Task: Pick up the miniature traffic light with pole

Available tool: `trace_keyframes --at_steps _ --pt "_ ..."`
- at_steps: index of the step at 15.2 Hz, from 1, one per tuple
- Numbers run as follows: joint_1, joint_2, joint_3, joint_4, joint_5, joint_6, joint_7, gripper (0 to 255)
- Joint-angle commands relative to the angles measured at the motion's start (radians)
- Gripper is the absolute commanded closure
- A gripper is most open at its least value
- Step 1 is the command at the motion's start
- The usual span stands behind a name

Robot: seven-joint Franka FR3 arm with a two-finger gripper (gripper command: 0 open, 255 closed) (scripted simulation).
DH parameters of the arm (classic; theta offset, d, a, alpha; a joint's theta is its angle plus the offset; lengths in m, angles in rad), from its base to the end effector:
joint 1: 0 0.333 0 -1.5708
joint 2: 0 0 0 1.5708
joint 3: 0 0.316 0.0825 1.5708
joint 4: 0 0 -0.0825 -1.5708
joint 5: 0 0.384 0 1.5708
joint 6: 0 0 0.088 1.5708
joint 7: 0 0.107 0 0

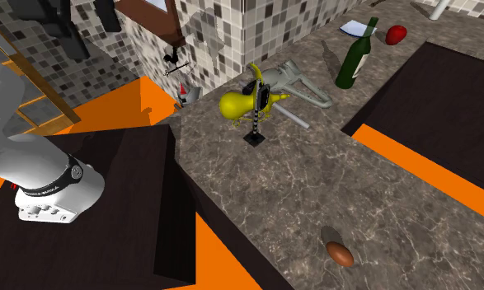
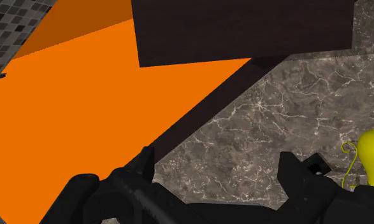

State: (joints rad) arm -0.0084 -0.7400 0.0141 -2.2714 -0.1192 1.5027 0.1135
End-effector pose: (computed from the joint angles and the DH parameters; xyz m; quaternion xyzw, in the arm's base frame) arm 0.3132 -0.0101 0.6110 0.9961 -0.0589 -0.0106 0.0649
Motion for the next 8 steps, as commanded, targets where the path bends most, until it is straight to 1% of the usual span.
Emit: trace_keyframes --at_steps 1,8 --pt "0.000 0.000 0.000 0.000 0.000 0.000 0.000 0" --pt "0.055 0.244 -0.010 0.061 -0.004 0.149 -0.127 0"
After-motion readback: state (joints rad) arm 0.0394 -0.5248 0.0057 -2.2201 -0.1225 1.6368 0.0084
